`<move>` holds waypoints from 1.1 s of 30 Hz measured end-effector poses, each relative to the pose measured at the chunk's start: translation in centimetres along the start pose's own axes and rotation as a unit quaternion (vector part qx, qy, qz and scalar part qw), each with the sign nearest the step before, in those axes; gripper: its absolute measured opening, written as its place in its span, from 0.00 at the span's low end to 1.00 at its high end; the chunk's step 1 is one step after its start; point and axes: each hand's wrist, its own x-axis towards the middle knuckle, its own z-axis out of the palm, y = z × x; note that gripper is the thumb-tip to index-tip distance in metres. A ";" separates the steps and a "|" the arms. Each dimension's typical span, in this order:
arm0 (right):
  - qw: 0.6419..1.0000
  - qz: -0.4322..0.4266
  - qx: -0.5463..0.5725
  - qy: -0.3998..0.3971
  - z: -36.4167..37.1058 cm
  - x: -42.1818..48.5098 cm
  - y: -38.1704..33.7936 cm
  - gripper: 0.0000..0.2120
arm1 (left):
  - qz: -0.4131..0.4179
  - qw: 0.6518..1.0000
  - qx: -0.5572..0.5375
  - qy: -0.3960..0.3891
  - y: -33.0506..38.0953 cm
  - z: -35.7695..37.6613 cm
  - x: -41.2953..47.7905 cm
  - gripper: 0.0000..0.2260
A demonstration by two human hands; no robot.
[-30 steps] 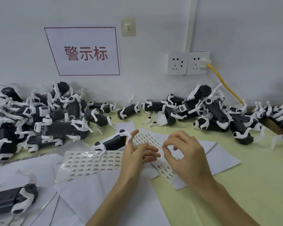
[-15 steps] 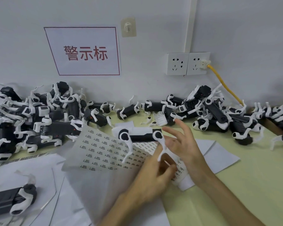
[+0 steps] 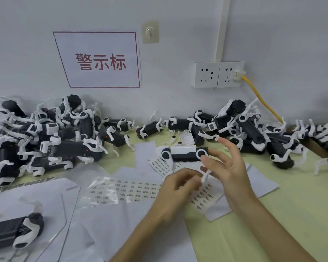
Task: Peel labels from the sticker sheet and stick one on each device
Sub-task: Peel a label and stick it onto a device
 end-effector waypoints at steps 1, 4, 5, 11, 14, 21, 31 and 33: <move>1.000 0.004 -0.002 -0.007 0.0 0.0 0.2 0.40 | -0.028 0.999 -0.031 0.030 -0.1 0.0 0.1 0.14; 0.999 0.008 -0.031 -0.043 0.3 -0.6 0.7 0.40 | -0.112 0.972 -0.184 0.095 0.1 -0.1 0.5 0.23; 0.997 0.006 -0.046 -0.062 0.6 -0.7 0.8 0.42 | -0.113 0.961 -0.227 0.114 0.2 -0.4 0.6 0.23; 0.990 -0.053 -0.095 -0.093 0.9 -1.2 0.1 0.40 | 0.008 0.974 -0.201 0.102 1.2 -1.8 0.0 0.11; 0.985 -0.086 -0.109 -0.103 0.6 -1.0 -0.5 0.43 | 0.048 0.991 -0.118 0.036 1.5 -1.2 -0.5 0.12; 0.969 -0.064 -0.163 -0.177 -0.5 -0.6 -0.7 0.46 | 0.077 0.997 0.008 -0.007 1.0 -1.6 -0.6 0.07; 0.977 -0.071 -0.169 -0.113 0.2 -1.0 -0.5 0.47 | 0.053 0.992 -0.117 -0.012 0.7 -0.2 -0.5 0.12; 0.973 -0.069 -0.188 -0.113 0.2 -1.0 -0.6 0.48 | 0.066 0.992 -0.106 0.003 0.7 0.0 -0.6 0.14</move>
